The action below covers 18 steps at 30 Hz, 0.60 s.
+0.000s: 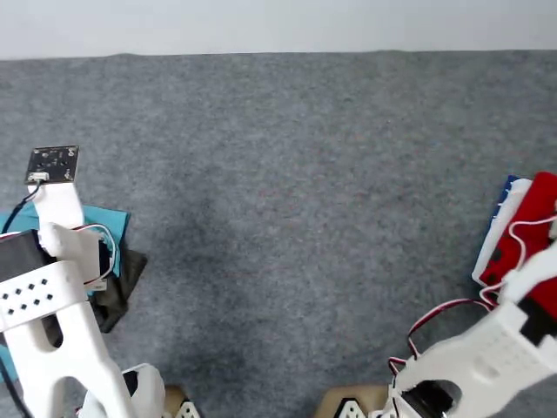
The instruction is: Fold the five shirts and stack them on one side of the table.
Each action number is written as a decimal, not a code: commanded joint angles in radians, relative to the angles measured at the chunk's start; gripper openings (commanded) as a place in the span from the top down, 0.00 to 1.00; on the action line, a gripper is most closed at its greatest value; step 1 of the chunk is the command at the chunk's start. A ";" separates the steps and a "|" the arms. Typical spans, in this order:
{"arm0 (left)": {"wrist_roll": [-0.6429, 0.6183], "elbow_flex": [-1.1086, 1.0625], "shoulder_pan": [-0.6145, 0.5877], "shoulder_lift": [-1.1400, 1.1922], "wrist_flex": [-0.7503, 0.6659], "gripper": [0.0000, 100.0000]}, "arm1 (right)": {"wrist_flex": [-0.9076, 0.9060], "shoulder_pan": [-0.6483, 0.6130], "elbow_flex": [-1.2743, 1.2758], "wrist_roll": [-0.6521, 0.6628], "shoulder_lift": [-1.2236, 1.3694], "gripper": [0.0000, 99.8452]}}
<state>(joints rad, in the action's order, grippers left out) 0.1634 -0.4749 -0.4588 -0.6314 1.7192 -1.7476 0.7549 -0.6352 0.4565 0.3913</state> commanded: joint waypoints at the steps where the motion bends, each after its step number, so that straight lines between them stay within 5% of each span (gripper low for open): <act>1: 0.002 0.030 0.000 -0.018 0.012 0.99 | 0.008 -0.028 -0.008 -0.011 0.062 0.97; 10: 0.000 0.028 0.000 -0.017 0.012 0.99 | -0.001 -0.130 -0.012 -0.051 0.348 0.99; 18: 0.000 0.028 0.000 -0.017 0.012 0.99 | -0.012 -0.079 -0.170 -0.048 0.226 0.99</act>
<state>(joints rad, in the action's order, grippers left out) 0.1634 -0.4749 -0.4588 -0.6314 1.7192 -1.7461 0.6429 -0.6951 0.4181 0.7396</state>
